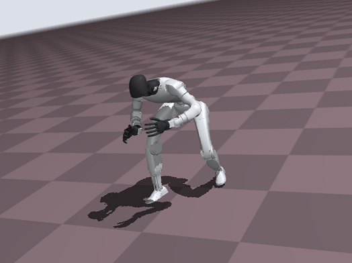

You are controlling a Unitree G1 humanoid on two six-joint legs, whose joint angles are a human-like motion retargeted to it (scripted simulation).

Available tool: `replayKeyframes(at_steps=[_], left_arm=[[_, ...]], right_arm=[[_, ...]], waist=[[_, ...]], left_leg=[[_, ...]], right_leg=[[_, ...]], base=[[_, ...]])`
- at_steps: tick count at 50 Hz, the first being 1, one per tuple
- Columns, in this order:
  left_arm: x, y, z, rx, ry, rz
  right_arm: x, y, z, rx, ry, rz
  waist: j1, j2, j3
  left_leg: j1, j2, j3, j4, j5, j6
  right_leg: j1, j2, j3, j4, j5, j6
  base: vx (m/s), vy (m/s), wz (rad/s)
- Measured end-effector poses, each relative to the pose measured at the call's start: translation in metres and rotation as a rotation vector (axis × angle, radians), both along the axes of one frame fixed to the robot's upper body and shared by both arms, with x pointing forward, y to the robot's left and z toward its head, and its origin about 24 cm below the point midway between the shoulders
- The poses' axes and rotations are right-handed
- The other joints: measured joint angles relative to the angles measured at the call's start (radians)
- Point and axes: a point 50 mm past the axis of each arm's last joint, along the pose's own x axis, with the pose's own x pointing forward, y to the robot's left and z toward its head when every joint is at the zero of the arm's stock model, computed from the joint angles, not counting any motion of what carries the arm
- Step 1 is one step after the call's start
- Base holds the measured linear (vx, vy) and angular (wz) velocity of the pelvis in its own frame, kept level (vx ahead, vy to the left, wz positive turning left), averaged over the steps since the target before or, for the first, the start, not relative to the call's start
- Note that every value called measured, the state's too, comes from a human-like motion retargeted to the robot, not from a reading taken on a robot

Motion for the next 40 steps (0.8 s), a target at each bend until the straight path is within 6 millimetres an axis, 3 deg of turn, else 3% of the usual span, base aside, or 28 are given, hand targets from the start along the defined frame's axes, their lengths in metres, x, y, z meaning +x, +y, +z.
replayKeyframes(at_steps=[2,4,7,10,15,20,23,27,30,34,37,40], left_arm=[[0.009,0.016,-0.023,-0.017,0.105,0.046],[0.013,0.034,-0.046,-0.047,0.209,0.099],[0.011,0.062,-0.075,-0.127,0.335,0.153],[0.005,0.082,-0.099,-0.234,0.425,0.151],[-0.008,0.099,-0.116,-0.396,0.457,0.079],[-0.003,0.094,-0.099,-0.442,0.382,-0.013],[0.004,0.083,-0.082,-0.416,0.345,-0.052],[0.015,0.055,-0.052,-0.33,0.294,-0.125],[0.015,0.026,-0.022,-0.235,0.213,-0.172],[0.013,-0.008,-0.002,-0.123,0.149,-0.194],[0.008,-0.031,0.01,-0.066,0.104,-0.23],[0.0,-0.047,0.023,-0.027,0.049,-0.272]], right_arm=[[-0.004,0.008,0.008,-0.013,-0.034,0.029],[-0.008,0.016,0.016,-0.032,-0.069,0.068],[-0.014,0.03,0.028,-0.069,-0.12,0.113],[-0.017,0.041,0.033,-0.117,-0.143,0.128],[-0.021,0.054,0.043,-0.184,-0.208,0.092],[-0.029,0.053,0.064,-0.175,-0.302,0.044],[-0.028,0.047,0.063,-0.134,-0.295,0.046],[-0.015,0.03,0.046,-0.068,-0.196,0.035],[-0.006,0.017,0.028,-0.03,-0.102,0.037],[0.008,0.009,-0.008,-0.026,0.072,0.049],[0.011,0.003,-0.023,-0.034,0.133,0.034],[0.01,0.001,-0.023,-0.037,0.121,0.021]], waist=[[0.015,0.011,0.0],[0.02,0.008,0.0],[0.006,-0.015,0.0],[-0.005,-0.096,0.0],[-0.034,-0.174,0.0],[0.012,-0.159,0.0],[0.035,-0.19,0.0],[0.016,-0.233,0.0],[0.008,-0.247,0.0],[-0.009,-0.193,0.0],[-0.007,-0.146,0.0],[0.012,-0.113,0.0]], left_leg=[[-0.011,0.029,-0.029,0.085,0.059,-0.002],[-0.066,0.042,-0.072,0.193,0.195,-0.01],[-0.182,0.002,-0.125,0.299,0.371,-0.049],[-0.203,-0.016,-0.021,0.239,0.351,-0.047],[-0.203,-0.027,0.24,-0.198,0.363,-0.032],[-0.203,-0.113,0.243,-0.722,0.44,-0.1],[-0.202,-0.138,0.203,-0.777,0.524,-0.111],[-0.203,-0.161,0.203,-0.671,0.536,-0.068],[-0.203,-0.171,0.19,-0.595,0.501,-0.051],[-0.146,-0.186,0.097,-0.478,0.413,-0.044],[-0.101,-0.182,0.041,-0.426,0.358,-0.055],[-0.078,-0.156,0.011,-0.402,0.32,-0.064]], right_leg=[[0.0,0.013,0.005,0.083,-0.061,-0.011],[0.0,0.022,0.018,0.159,-0.117,-0.031],[0.0,0.018,0.051,0.26,-0.196,-0.064],[0.0,0.013,0.147,0.366,-0.275,-0.073],[0.001,-0.035,0.21,0.465,-0.372,-0.096],[0.0,-0.028,0.114,0.482,-0.448,-0.12],[0.0,-0.018,0.109,0.516,-0.504,-0.147],[0.031,-0.071,0.119,0.586,-0.563,-0.185],[0.0,-0.112,0.124,0.697,-0.459,-0.199],[0.0,-0.118,0.094,0.834,-0.219,-0.147],[0.0,-0.108,0.041,0.761,-0.225,-0.125],[0.0,-0.083,-0.032,0.502,-0.234,-0.114]], base=[[0.53,-0.19,-0.31],[0.5,-0.18,-0.08],[0.48,-0.16,0.31],[0.46,-0.13,0.4],[0.4,-0.1,0.58],[0.43,-0.03,-0.16],[0.49,0.04,-0.36],[0.49,0.06,0.38],[0.48,0.1,0.23],[0.46,0.11,0.03],[0.39,0.07,-0.15],[0.32,0.05,-0.52]])
